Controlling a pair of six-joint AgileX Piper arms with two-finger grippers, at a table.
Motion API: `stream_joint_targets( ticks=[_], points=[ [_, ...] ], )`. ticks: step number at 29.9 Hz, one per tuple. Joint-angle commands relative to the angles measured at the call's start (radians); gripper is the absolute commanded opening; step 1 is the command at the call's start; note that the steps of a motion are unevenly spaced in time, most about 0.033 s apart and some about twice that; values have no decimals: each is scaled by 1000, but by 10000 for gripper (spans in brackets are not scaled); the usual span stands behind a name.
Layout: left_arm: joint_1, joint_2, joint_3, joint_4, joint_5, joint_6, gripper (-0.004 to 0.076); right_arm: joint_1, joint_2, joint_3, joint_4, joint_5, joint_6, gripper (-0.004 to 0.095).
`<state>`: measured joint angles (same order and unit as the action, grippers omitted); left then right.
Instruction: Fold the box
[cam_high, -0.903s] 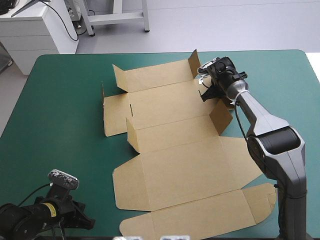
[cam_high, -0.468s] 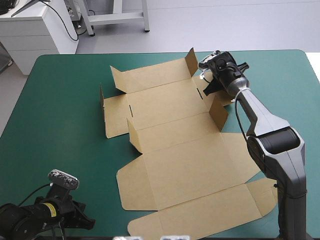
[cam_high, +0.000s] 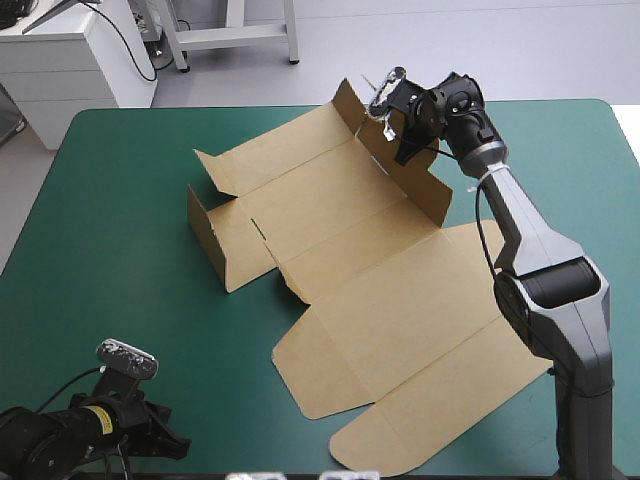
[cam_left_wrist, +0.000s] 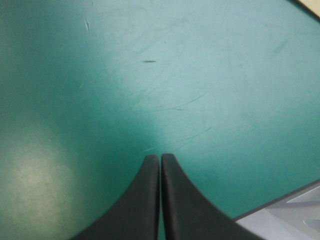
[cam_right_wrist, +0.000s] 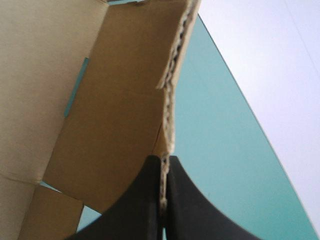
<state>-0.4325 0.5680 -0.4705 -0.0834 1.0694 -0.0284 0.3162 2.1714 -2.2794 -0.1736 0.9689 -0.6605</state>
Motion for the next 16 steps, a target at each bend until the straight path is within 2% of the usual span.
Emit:
stream_joint_targets(
  ticks=[1,4,8,16],
  points=[
    [-2,4,-23,-17,-34,-3,-8,0,-67,-36,141,-128,-237,-21],
    [-2,4,-23,-17,-34,-3,-8,0,-67,-36,274,-157,-413,-21],
    [-2,4,-23,-17,-34,-3,-8,0,-67,-36,389,-151,-601,-21],
    [-2,4,-23,-17,-34,-3,-8,0,-67,-36,601,-10,-923,-21]
  ],
)
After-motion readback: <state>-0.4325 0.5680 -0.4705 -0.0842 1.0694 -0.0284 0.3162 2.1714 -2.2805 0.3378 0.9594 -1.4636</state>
